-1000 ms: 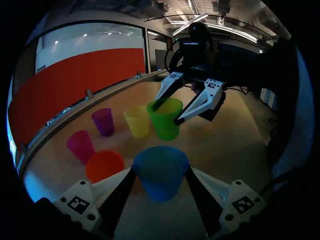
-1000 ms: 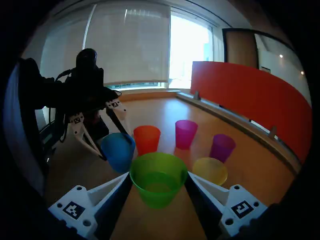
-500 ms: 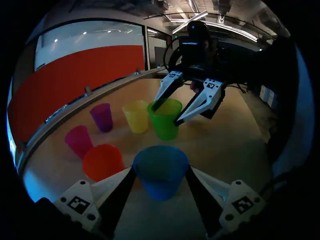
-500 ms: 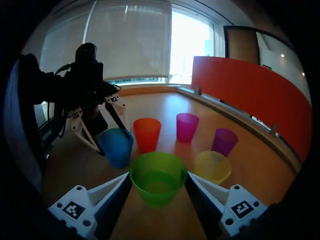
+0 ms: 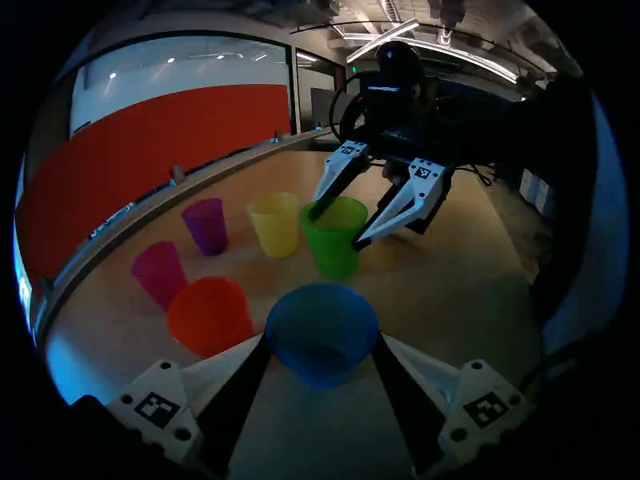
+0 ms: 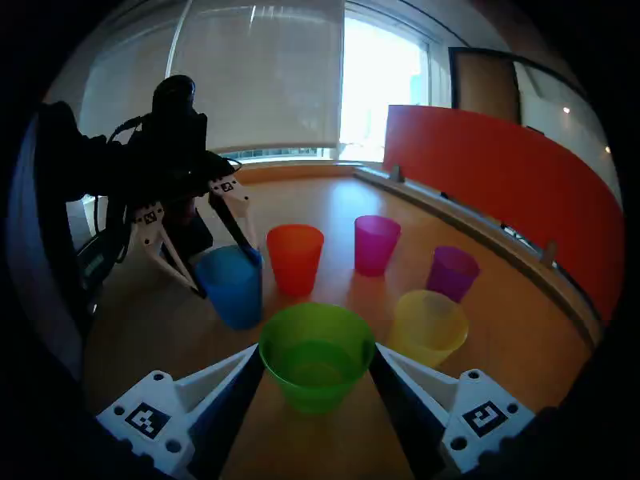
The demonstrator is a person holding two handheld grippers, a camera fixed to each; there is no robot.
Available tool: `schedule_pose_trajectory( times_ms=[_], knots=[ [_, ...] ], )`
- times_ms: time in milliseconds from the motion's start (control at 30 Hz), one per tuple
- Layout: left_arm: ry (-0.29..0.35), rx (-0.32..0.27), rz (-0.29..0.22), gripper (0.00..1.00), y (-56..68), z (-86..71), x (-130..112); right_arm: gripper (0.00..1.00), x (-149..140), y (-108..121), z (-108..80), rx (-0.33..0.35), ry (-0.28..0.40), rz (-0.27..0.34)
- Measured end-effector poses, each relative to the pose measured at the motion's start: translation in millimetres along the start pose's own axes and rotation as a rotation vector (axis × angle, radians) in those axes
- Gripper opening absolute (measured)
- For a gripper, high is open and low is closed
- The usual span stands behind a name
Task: Pour water
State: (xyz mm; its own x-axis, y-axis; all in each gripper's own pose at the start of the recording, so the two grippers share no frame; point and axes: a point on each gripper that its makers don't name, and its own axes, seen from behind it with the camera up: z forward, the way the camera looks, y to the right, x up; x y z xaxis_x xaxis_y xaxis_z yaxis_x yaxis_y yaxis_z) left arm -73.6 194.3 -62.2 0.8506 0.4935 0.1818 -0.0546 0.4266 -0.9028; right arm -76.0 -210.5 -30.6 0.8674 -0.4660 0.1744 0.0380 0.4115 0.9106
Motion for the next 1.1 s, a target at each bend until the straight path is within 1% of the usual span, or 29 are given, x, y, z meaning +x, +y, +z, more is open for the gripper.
schedule_pose_trajectory(
  times_ms=[167, 300, 500, 567, 633, 800, 1000, 1100],
  knots=[
    [-0.007, -0.004, -0.002, 0.88, -0.4, -0.5, -0.7, 0.91, -0.9, 0.3, -0.1, -0.003, -0.003, -0.001],
    [-0.007, 0.002, -0.002, 0.90, -1.9, -0.3, -0.3, 0.92, -3.3, 0.3, 0.2, -0.003, -0.009, 0.001],
    [-0.005, 0.000, -0.016, 0.91, -1.0, 0.5, 0.5, 0.93, -3.8, -1.9, 1.0, 0.000, -0.015, -0.005],
    [0.002, -0.002, -0.025, 0.93, -1.0, 0.0, 2.6, 0.93, -3.8, -2.3, 1.5, 0.001, -0.016, -0.004],
    [0.008, -0.004, -0.033, 1.00, -1.0, -0.7, 4.3, 0.94, -3.9, -2.5, 1.8, 0.001, -0.016, -0.003],
    [0.014, -0.005, -0.039, 1.00, -1.3, -2.5, 5.3, 0.96, -2.3, -2.5, 1.7, 0.000, -0.009, 0.000],
    [0.015, -0.002, -0.027, 1.00, -0.2, -4.1, 5.7, 0.96, -0.9, -2.8, 0.7, 0.000, -0.009, -0.004],
    [0.016, -0.002, -0.030, 1.00, -0.8, -5.1, 7.0, 0.96, -0.8, -2.7, 0.3, -0.001, -0.010, -0.003]
  ],
)
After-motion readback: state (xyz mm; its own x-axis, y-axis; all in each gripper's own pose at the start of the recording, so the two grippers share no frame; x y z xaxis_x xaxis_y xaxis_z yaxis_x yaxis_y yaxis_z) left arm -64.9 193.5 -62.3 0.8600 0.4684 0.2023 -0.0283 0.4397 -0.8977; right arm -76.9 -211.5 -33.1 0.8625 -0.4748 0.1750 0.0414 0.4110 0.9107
